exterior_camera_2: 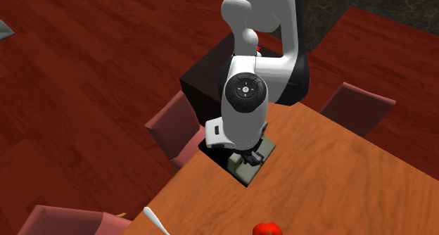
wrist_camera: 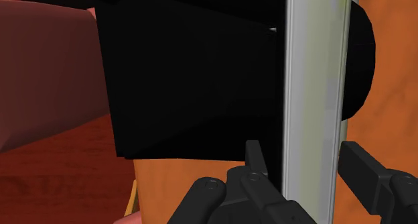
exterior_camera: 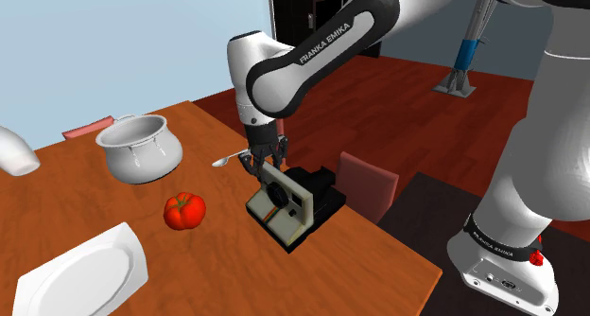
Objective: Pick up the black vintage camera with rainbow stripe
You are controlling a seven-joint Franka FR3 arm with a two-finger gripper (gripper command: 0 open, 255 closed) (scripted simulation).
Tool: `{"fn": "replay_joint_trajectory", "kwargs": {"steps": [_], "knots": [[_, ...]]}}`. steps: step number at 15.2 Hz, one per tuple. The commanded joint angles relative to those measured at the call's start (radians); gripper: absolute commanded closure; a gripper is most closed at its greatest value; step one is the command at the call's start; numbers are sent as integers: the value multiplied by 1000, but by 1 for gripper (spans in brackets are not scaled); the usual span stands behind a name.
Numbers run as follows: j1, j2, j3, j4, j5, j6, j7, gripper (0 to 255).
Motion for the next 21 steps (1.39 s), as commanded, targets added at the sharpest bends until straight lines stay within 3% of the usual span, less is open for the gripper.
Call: {"fn": "replay_joint_trajectory", "kwargs": {"steps": [1,8,21], "knots": [[1,1,1,-1,0,1,0,255],[1,2,0,0,0,1,0,255],[-5,-70,3,94,22,-163,-9,255]]}}
